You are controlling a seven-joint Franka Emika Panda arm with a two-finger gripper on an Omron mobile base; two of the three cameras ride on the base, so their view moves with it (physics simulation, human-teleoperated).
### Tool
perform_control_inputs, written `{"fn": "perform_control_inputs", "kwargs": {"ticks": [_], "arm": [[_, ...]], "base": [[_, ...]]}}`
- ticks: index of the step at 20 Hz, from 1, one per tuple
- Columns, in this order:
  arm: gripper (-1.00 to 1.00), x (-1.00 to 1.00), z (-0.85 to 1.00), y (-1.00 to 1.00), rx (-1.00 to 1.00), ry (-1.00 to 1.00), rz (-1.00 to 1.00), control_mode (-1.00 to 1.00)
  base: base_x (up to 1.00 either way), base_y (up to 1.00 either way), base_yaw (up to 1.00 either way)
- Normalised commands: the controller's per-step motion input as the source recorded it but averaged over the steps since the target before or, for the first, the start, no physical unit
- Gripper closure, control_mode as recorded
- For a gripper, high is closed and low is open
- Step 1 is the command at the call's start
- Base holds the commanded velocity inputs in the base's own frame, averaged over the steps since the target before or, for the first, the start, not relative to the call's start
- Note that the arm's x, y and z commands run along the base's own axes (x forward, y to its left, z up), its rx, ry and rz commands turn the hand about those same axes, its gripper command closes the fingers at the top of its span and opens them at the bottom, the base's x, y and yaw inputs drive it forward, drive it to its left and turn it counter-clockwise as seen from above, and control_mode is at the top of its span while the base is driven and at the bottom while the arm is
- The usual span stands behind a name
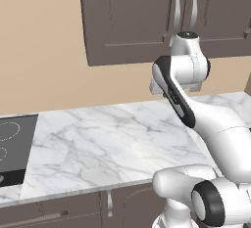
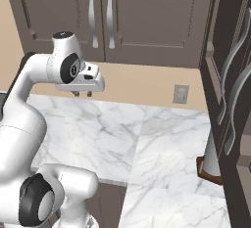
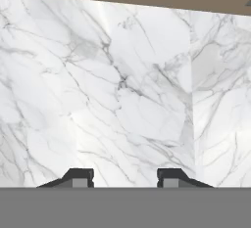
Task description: Move the mayonnaise and mustard from the cabinet to the dining counter.
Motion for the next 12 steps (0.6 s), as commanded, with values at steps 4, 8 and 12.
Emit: {"fn": "perform_control_inputs", "kwargs": {"ticks": [4, 8, 12], "arm": [[-1.0, 0.09, 0.0, -0.04, 0.03, 0.0, 0.0, -1.0], [-1.0, 0.26, 0.0, -0.13, 0.04, 0.01, 0.0, -1.0], [-1.0, 0.12, 0.0, -0.28, 0.1, 0.0, 0.0, -1.0]], "base": [[0.0, 0.0, 0.0], [0.0, 0.0, 0.0], [0.0, 0.0, 0.0]]}}
